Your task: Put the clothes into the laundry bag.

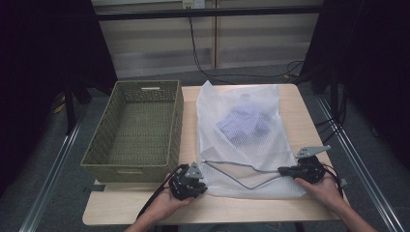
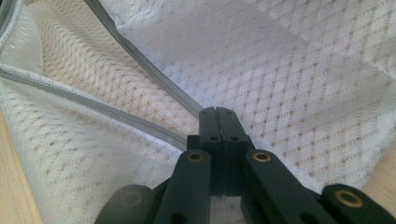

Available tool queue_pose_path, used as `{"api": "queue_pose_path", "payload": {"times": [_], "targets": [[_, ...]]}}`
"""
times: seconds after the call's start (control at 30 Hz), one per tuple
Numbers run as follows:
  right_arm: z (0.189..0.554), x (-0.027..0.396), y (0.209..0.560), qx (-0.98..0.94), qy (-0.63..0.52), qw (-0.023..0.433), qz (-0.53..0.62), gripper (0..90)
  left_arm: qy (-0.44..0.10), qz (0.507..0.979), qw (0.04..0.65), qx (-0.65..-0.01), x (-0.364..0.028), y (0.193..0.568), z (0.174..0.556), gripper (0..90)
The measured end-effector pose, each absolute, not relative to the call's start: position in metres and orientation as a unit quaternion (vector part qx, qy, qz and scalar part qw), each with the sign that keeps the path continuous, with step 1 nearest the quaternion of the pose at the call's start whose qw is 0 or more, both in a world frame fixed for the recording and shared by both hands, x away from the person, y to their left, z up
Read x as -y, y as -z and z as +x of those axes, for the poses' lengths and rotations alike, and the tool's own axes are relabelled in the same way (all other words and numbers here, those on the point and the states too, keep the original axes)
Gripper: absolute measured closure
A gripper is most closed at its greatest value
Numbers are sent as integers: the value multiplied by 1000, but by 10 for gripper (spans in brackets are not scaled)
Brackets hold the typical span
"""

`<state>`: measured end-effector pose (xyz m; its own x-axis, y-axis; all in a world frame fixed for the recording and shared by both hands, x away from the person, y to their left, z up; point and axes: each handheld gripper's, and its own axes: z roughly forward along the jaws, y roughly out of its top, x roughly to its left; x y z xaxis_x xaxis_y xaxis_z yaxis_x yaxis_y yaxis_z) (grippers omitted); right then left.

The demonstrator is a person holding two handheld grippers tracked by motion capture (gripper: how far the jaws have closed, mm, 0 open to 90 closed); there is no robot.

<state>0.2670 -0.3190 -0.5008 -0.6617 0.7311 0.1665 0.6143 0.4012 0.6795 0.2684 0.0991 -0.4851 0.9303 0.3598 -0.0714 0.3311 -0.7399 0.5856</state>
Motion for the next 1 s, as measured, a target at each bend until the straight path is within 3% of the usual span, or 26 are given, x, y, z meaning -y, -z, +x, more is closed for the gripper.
{"api": "queue_pose_path", "payload": {"times": [0.63,0.7,0.73,0.83,1.0], "targets": [[257,334,501,-822,-364,102,426,900,-14,929,308,-205,-115,484,254,803],[257,334,501,-821,-365,103,426,900,-25,933,302,-195,-114,483,253,804],[257,333,501,-821,-365,104,426,900,-47,923,318,-210,-112,484,249,808],[258,335,501,-820,-368,99,426,900,-44,906,356,-224,-112,479,259,839],[258,335,501,-821,-368,99,425,900,-68,913,327,-234,-108,485,271,850]]}}
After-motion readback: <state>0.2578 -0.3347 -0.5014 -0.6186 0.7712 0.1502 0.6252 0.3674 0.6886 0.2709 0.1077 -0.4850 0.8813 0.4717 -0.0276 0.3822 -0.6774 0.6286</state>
